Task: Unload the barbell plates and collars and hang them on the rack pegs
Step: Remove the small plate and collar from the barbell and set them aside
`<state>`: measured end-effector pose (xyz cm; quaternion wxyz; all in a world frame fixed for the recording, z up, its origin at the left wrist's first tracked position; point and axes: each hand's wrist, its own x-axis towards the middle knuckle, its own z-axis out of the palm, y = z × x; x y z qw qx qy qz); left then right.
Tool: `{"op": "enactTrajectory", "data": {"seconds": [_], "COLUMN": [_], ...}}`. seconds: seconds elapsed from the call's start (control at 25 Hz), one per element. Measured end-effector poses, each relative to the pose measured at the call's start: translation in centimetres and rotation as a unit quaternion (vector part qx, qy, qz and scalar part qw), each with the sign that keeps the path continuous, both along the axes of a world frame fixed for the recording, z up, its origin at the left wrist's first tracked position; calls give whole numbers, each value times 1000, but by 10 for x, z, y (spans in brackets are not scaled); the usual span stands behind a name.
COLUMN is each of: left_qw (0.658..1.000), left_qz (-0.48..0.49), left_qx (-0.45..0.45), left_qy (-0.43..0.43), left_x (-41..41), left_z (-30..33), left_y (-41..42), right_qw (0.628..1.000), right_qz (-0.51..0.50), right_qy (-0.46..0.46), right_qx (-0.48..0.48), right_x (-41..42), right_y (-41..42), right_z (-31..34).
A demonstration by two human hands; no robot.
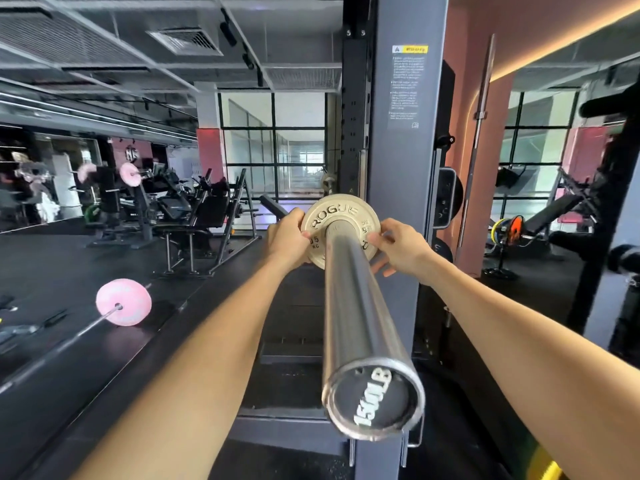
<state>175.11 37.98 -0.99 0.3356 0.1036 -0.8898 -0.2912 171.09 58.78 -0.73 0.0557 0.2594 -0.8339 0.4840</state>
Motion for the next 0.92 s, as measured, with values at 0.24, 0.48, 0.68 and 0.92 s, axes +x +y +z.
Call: {"op": "enactTrajectory", "data": {"seconds": [0.24,0.48,0.68,0.92], "left_qw": [999,1000,1000,997], "left_qz": [-13,-14,-9,-17], "left_qx": [40,24,21,46], "left_qy": [-15,-3,-10,-64], "left_x": [-59,-84,-81,-36], "left_z": [-3,-1,1,-5], "left_y": [-23,-32,-31,-33], "right_qw": [1000,999,999,992], "right_qz": [-9,-10,-14,-38], "right_qy": [8,7,7,-56], "right_qx": [28,52,51,106], "right_x": [-47,-75,-74,-59], "right_y": [-18,-27,-28,-35], "right_z": [5,11,12,-12]}}
